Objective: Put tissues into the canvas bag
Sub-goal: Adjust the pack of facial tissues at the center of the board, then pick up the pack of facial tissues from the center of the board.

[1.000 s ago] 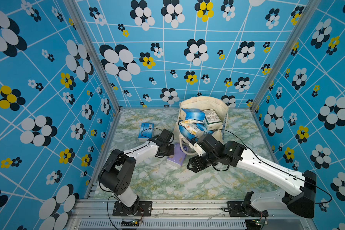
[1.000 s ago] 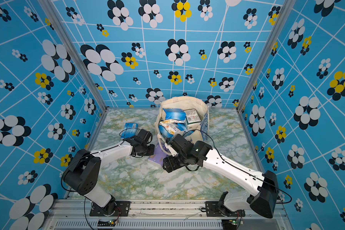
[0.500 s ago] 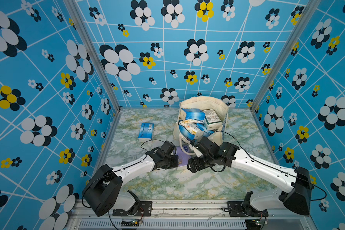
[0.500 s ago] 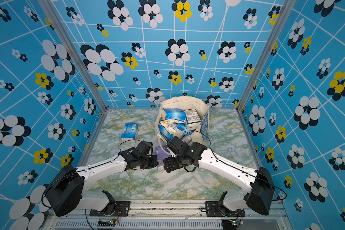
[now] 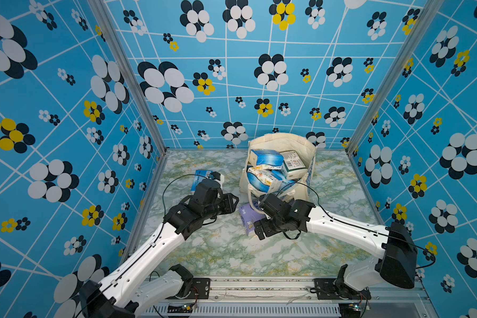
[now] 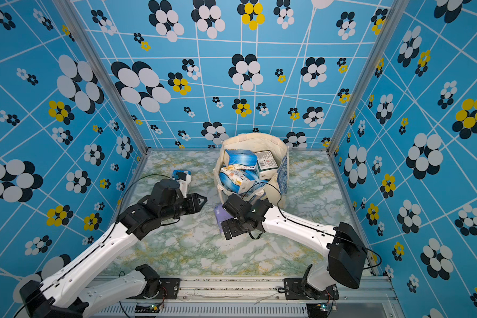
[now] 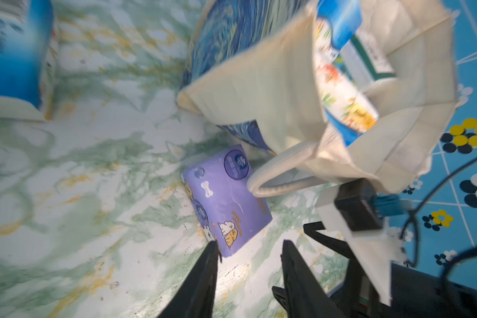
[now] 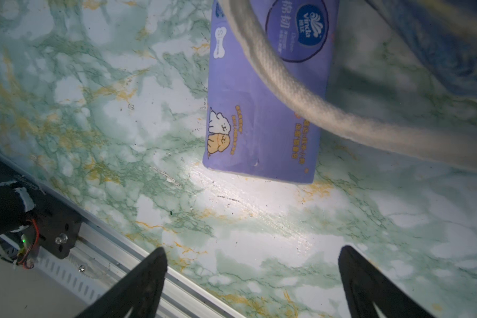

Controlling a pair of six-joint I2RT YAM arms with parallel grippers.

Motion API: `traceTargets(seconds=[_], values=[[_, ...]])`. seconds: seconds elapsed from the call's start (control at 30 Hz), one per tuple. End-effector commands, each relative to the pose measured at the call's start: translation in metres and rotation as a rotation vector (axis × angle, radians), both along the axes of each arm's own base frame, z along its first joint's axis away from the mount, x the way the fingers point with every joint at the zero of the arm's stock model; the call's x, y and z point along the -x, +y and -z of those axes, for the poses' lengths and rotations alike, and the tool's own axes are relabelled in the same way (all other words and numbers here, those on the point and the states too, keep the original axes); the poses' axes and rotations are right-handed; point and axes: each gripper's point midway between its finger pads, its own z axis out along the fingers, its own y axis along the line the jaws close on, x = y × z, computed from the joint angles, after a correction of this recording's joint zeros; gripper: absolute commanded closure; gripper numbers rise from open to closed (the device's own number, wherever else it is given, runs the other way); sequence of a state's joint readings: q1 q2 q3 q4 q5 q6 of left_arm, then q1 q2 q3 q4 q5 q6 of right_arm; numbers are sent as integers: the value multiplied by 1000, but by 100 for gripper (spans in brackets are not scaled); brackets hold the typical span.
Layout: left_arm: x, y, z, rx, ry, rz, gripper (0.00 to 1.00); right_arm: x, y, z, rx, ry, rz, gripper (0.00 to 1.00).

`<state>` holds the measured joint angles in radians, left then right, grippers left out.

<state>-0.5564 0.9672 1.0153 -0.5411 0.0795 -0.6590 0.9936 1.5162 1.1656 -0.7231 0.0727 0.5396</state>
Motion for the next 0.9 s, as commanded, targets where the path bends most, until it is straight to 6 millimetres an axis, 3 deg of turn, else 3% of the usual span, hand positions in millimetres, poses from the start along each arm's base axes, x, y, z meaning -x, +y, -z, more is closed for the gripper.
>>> traceTargets(seconds=[0.0, 0.13, 0.43, 0.63, 0.87], values=[[2, 35, -13, -73, -37, -78, 52, -17, 4, 10, 13, -59, 47, 1], [1, 49, -25, -91, -65, -102, 52, -25, 12, 22, 33, -71, 28, 1], [-1, 54, -23, -79, -60, -113, 51, -49, 23, 35, 118, -138, 6, 1], [-2, 60, -26, -82, -64, -130, 51, -52, 42, 36, 63, -101, -21, 1], [-2, 66, -27, -83, -64, -142, 51, -58, 43, 49, 94, -69, -14, 1]])
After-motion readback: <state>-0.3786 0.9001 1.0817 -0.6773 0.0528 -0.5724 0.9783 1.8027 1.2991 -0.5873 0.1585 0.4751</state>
